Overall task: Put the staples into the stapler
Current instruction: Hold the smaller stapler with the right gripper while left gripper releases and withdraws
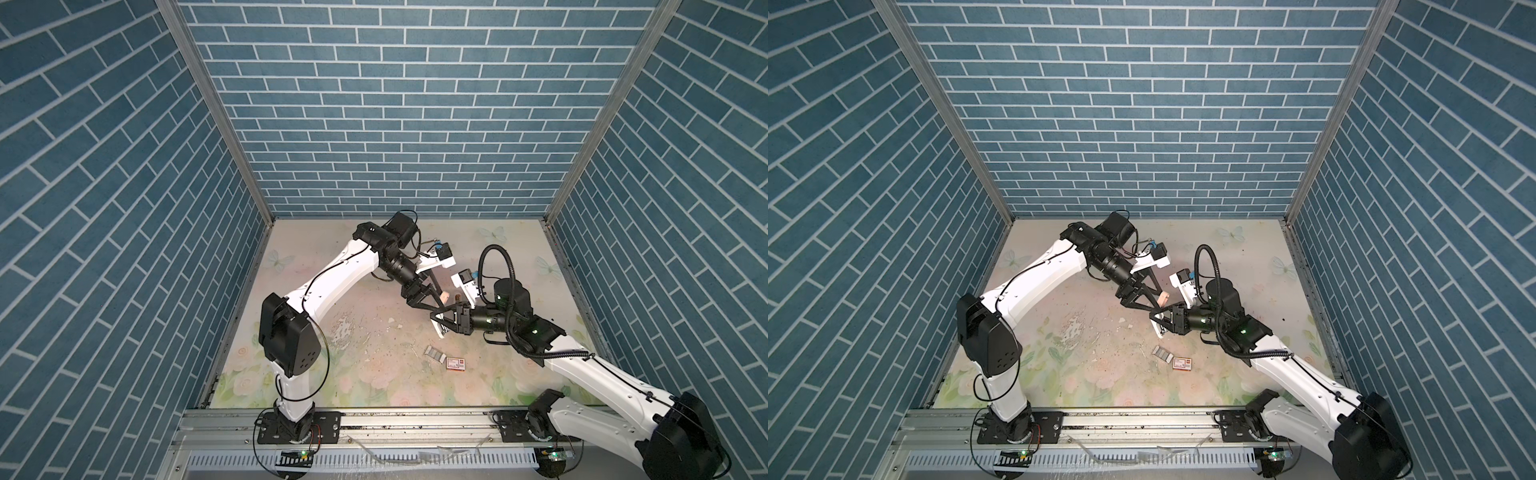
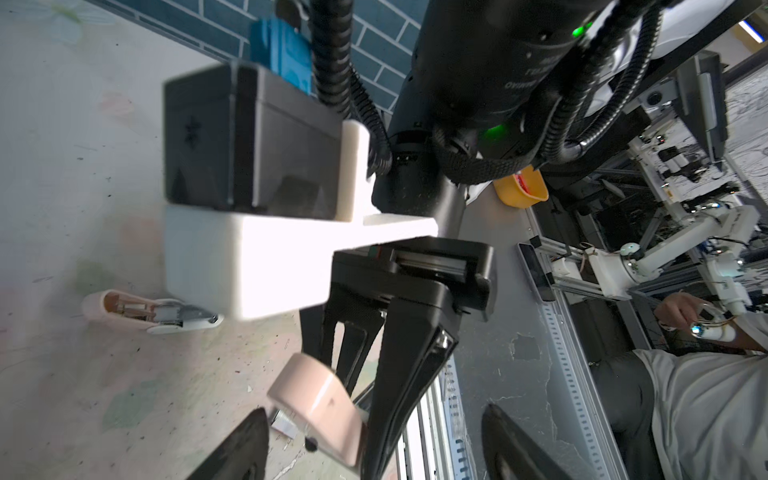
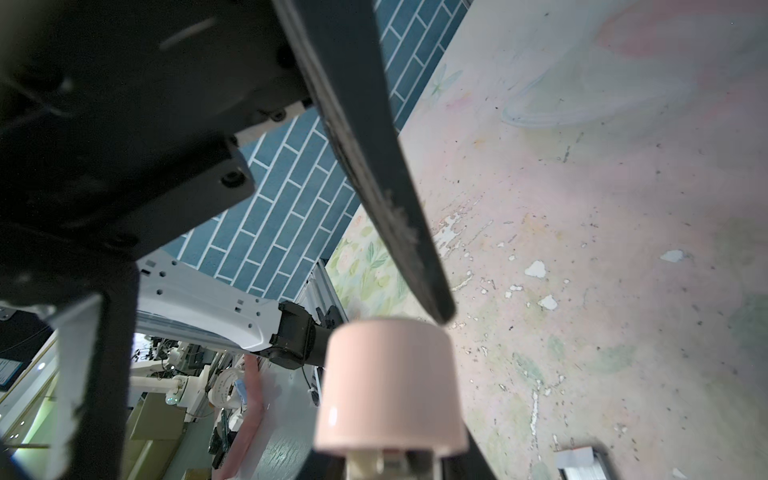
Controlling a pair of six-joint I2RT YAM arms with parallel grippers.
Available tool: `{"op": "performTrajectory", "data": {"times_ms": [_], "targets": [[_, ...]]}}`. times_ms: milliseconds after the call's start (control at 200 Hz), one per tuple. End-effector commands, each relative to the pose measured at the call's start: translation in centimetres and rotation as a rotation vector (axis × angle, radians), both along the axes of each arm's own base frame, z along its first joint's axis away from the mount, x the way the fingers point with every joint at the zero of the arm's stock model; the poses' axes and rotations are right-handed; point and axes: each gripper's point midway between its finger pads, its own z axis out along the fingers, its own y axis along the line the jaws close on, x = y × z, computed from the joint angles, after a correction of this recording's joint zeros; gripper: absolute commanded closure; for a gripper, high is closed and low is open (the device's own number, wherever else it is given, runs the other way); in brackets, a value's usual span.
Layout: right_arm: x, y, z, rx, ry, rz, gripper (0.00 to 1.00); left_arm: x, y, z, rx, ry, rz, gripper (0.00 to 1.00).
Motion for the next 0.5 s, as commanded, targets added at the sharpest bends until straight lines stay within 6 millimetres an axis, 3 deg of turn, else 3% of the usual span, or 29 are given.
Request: {"op": "performTrajectory", "data": {"times_ms": [0,105,280,390,495], "targets": [[1.9,-0.6,-0.3,-0.078,-0.019,-0.089,0.84,2.5,1.8,-0.3,0.053,-0.099,0.117,0.18],[3.3,-1.3,-1.7,-0.172,-0.010,-0.161,0.84,6.1,4.5,-0.8,0.120,-0.191,0.299,0.16],[5.6,-2.2,-4.0,-0.308,0.001,-0.262,0.85,12.3,12.2,0.7,0.173,-0.274,0.656,0.16],[6.6,-2.1,-5.4,-0.393,0.003,-0.295,0.85,14.4,16.8,1.0,0.227,-0.330,0.830,0.16],[7.5,-1.8,-6.7,-0.478,-0.008,-0.333,0.85,15.1,18.9,0.9,0.250,-0.357,0.900,0.14]]}}
